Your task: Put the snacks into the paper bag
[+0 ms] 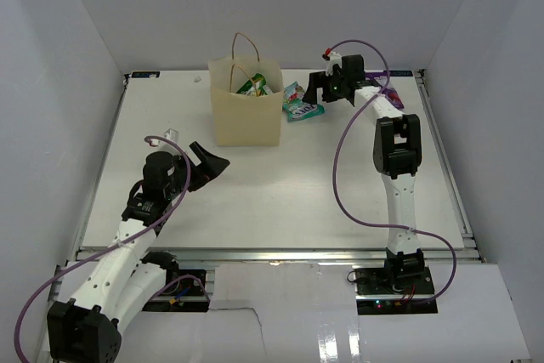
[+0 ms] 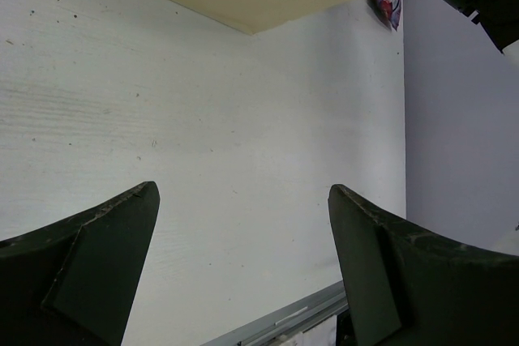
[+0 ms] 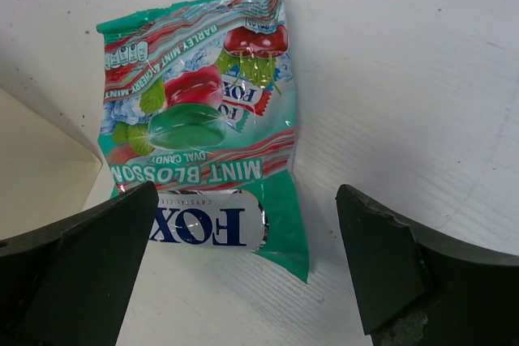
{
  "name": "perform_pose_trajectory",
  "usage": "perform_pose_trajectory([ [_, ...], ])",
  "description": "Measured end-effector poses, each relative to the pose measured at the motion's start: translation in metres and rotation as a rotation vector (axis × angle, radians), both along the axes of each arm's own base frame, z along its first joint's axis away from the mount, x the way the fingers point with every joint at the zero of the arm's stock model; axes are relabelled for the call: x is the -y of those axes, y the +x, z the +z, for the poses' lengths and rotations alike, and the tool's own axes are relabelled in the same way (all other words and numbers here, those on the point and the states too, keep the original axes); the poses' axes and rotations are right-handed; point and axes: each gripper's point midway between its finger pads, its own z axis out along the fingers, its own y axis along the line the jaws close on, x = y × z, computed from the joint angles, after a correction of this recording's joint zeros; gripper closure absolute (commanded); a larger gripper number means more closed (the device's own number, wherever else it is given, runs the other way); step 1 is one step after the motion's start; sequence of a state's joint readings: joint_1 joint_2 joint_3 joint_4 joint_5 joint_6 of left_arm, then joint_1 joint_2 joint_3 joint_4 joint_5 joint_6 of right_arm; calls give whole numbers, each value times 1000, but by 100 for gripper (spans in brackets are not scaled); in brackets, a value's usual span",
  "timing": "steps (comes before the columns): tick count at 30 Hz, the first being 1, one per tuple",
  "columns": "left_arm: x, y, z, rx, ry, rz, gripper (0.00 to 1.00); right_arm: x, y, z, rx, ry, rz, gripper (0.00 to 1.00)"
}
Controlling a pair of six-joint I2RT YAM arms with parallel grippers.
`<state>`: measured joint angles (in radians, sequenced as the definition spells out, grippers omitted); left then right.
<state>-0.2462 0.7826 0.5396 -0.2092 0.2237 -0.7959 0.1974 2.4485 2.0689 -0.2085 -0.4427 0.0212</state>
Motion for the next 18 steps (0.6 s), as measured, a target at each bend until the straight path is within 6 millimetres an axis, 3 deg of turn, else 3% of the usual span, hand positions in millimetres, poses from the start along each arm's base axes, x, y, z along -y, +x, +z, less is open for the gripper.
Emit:
perform_pose_trajectory([
  [3, 2, 0, 1, -6, -9, -6, 5, -3, -2, -8, -10, -10, 2, 11],
  [7, 7, 2, 3, -8, -38, -24, 5, -6, -7, -16, -26, -15, 12, 29],
  [12, 19, 6, 15, 18, -113, -56, 5, -6, -17, -33, -68, -16, 16, 38],
  [17, 28, 8, 22, 33, -166, -84, 5, -5, -20, -40, -72, -9, 15, 64],
  [18, 30, 8, 24, 36, -174, -91, 5, -4, -21, -39, -73, -7, 13, 72],
])
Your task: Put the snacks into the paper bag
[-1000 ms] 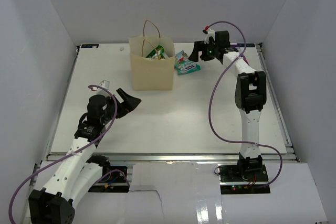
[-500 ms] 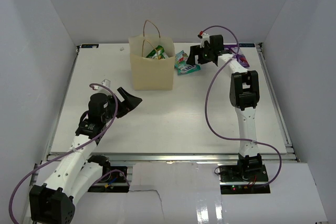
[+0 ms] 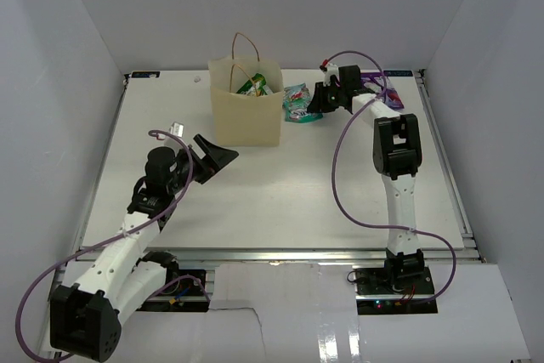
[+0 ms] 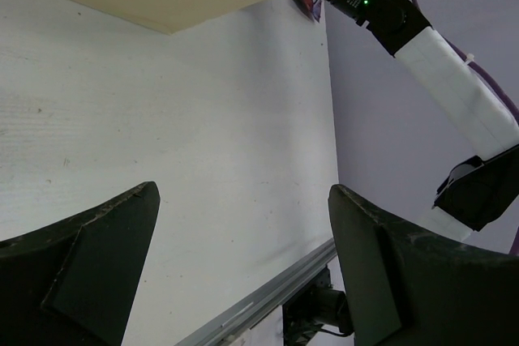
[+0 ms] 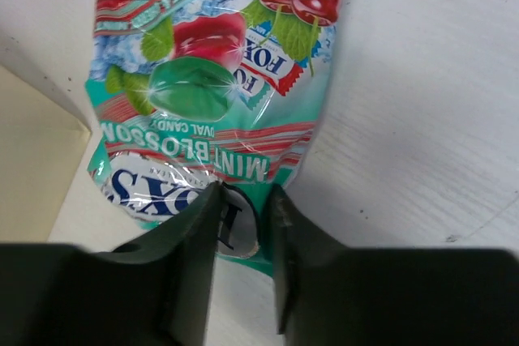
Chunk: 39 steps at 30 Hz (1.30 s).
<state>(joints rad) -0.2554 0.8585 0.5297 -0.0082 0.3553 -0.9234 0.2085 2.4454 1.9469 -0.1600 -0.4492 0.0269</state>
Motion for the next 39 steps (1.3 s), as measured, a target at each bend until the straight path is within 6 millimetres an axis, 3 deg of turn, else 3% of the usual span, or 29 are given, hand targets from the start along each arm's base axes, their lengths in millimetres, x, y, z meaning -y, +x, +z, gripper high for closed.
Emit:
perform_pose_trajectory([
  [4, 8, 1, 3, 11, -32, -23, 5, 5, -11, 8, -10, 16, 11, 90],
  [8, 22, -1, -6, -21, -51, -60, 4, 21, -38, 14, -58, 50, 48, 92],
  [11, 36, -3, -18, -59, -49, -100, 4, 44, -73, 16, -105, 73, 77, 92],
  [16, 67, -5, -50, -155, -29, -181, 4, 70, -166, 34, -170, 108, 147, 92],
  [20, 96, -2, -76, -247, 1, -239, 4, 56, -244, 50, -207, 185, 255, 92],
  [23, 121, 1, -91, -306, 10, -287, 4, 44, -286, 59, -238, 250, 317, 92],
  [26, 141, -2, -104, -360, 6, -327, 4, 38, -310, 67, -261, 299, 337, 92],
  [29, 153, -8, -111, -401, -5, -358, 4, 30, -320, 75, -262, 326, 352, 92],
  [34, 165, -14, -105, -420, -46, -388, 9, 7, -331, 84, -243, 337, 410, 92],
  [38, 170, -15, -99, -426, -79, -389, 30, -18, -344, 89, -245, 343, 484, 92],
  [39, 170, -15, -98, -429, -84, -386, 42, -22, -346, 90, -243, 344, 498, 92],
])
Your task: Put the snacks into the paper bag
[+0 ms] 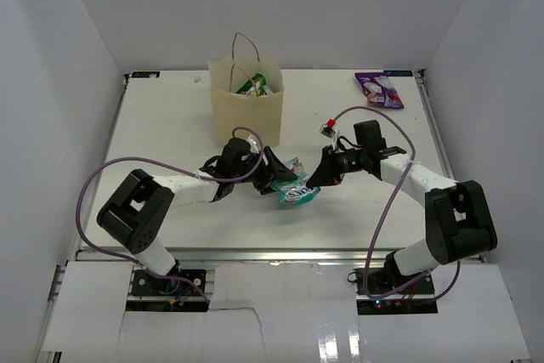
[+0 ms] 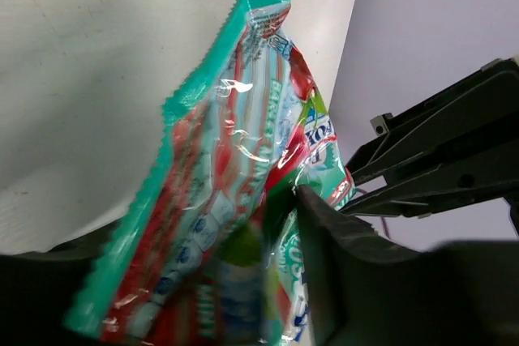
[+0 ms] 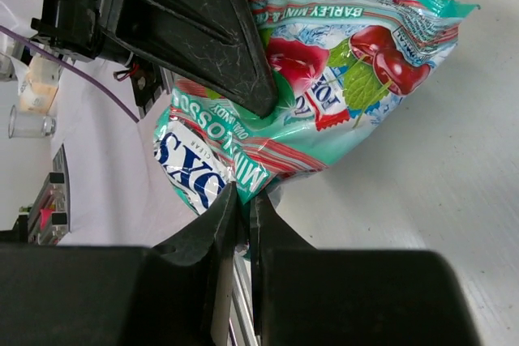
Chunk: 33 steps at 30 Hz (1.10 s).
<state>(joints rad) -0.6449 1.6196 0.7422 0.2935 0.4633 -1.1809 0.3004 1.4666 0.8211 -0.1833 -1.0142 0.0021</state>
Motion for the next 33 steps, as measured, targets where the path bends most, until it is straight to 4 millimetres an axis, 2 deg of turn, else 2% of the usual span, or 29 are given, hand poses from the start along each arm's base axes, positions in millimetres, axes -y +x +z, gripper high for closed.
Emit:
perform_pose_trajectory([
  [2, -1, 0, 2, -6, -9, 12, 55, -3, -1, 1, -2, 1, 5, 90],
  [3, -2, 0, 6, -3, -19, 19, 65, -3, -2, 1, -5, 0, 5, 89],
  [5, -3, -1, 16, 17, -39, 27, 76, -3, -3, 1, -10, -2, 8, 77],
  [6, -5, -2, 22, 31, -47, 35, 79, -4, -4, 2, -7, 1, 16, 68],
  [7, -7, -2, 28, 51, -52, 42, 84, -5, -4, 4, 1, 0, 24, 42],
  [10, -18, -4, 46, 106, -47, 59, 88, -5, 3, 16, 69, 0, 54, 15],
  [13, -36, 0, 65, 183, 31, 86, 89, 1, 20, 36, 184, -3, 68, 4],
  [16, -53, 21, 109, 326, 108, 121, 89, 20, 44, 56, 302, -14, 31, 2],
  [21, -90, 67, 232, 649, 124, 213, 88, 65, 87, 82, 461, -55, -84, 2],
  [25, -119, 102, 326, 931, 142, 259, 87, 76, 94, 80, 469, -74, -106, 2],
  [27, -122, 116, 354, 1057, 163, 234, 87, 77, 95, 77, 466, -78, -104, 2],
  [29, -119, 129, 369, 1175, 192, 178, 87, 79, 96, 74, 461, -83, -107, 2],
  [31, -117, 146, 372, 1271, 239, 125, 89, 80, 97, 73, 458, -87, -110, 2],
  [33, -116, 166, 366, 1356, 300, 79, 91, 83, 97, 72, 455, -91, -116, 2],
])
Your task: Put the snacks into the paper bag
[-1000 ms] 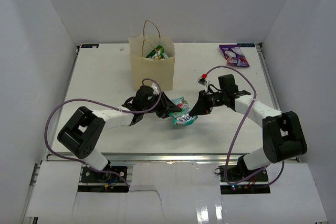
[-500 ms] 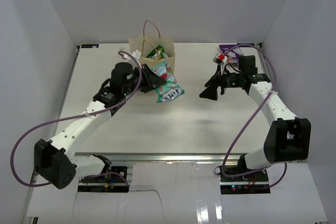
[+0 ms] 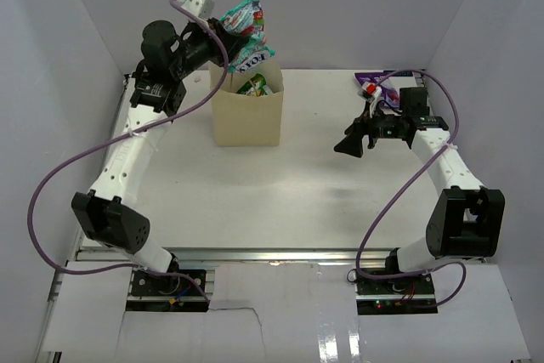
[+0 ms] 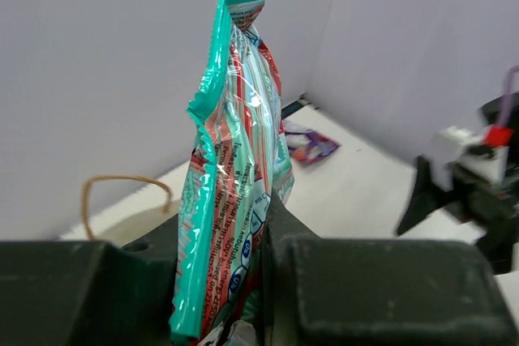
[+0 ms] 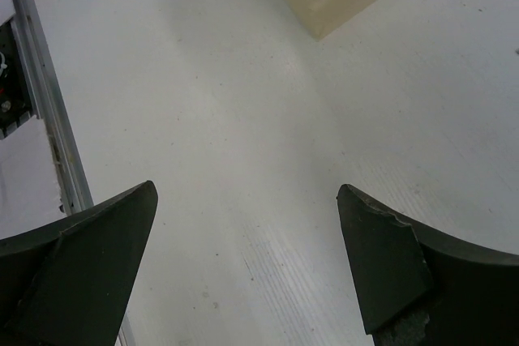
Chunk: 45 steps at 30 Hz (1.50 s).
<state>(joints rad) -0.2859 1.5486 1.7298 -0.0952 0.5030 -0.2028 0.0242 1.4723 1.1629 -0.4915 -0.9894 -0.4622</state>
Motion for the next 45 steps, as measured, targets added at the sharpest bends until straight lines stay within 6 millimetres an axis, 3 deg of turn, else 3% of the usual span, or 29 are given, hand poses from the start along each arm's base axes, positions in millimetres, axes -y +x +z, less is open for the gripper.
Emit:
perform_pose_trajectory([
  [6, -9, 50, -37, 159, 200, 9, 94, 17, 7, -2, 12, -18, -45, 2],
  [11, -11, 64, -50, 230, 253, -38, 94, 31, 13, -3, 22, -29, -85, 2],
  [17, -9, 59, -50, 294, 274, -104, 90, 34, 15, -5, 28, -35, -89, 2],
  [27, -18, 53, -63, 327, 311, -174, 65, 34, 17, -11, 11, -36, -88, 2],
  [45, -18, 43, -67, 460, 401, -264, 52, 34, 17, -11, 13, -37, -87, 2],
])
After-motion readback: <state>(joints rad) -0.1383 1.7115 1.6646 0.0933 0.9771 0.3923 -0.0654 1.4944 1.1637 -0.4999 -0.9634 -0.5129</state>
